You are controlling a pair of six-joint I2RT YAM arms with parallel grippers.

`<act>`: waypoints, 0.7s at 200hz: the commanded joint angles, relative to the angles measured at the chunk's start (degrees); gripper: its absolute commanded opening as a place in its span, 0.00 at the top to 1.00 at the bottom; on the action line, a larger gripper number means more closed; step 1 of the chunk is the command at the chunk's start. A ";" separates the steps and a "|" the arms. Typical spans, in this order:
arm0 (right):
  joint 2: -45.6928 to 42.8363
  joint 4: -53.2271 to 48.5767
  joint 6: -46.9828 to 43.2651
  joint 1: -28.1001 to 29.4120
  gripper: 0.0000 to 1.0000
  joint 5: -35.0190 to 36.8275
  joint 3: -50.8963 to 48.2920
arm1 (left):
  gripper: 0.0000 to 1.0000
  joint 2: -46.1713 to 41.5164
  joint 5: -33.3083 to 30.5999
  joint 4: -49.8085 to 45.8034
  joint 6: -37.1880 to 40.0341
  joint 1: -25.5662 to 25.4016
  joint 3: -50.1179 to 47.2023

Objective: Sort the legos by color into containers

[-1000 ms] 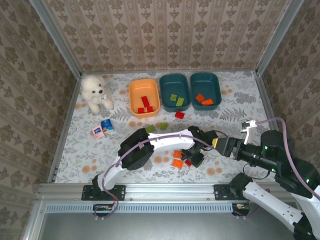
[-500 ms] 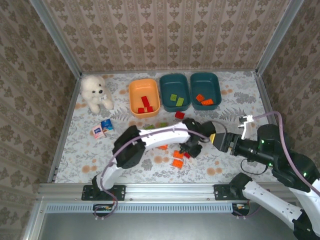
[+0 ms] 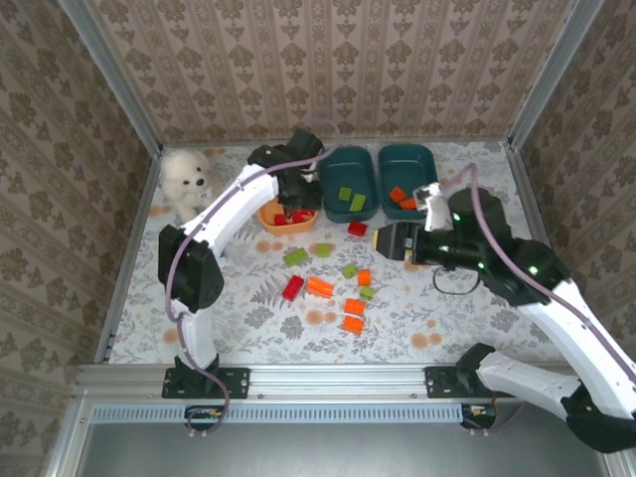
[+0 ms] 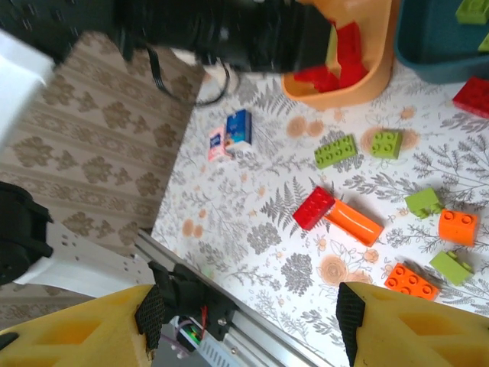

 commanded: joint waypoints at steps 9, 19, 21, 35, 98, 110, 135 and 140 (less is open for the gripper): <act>7.06 2.82 -2.75 -1.10 0.35 -5.05 1.12 | 0.75 6.49 -0.82 -1.27 2.48 5.89 6.45; 9.42 3.50 -3.39 -1.10 0.35 -5.93 1.99 | 0.76 9.08 -1.39 -1.44 2.33 7.17 8.94; 9.84 3.48 -3.56 -1.17 0.35 -6.02 2.18 | 0.75 9.62 -1.59 -1.48 2.37 7.41 9.38; 12.41 3.79 -4.21 -1.27 0.35 -6.25 3.56 | 0.76 13.64 -3.50 -3.02 2.09 8.34 13.75; 16.41 5.34 -4.50 -2.16 0.35 -7.81 4.35 | 0.78 22.35 -12.89 -8.61 -4.73 10.31 19.38; 16.42 5.41 -4.45 -2.29 0.35 -8.00 3.90 | 0.78 22.09 -13.03 -7.39 -5.42 10.57 17.98; 16.24 5.37 -4.21 -2.68 0.35 -8.33 2.73 | 0.77 23.13 -12.20 -7.21 -5.36 10.64 18.19; 16.13 5.37 -4.13 -2.79 0.35 -8.47 2.50 | 0.77 23.46 -12.07 -7.35 -5.35 10.64 18.38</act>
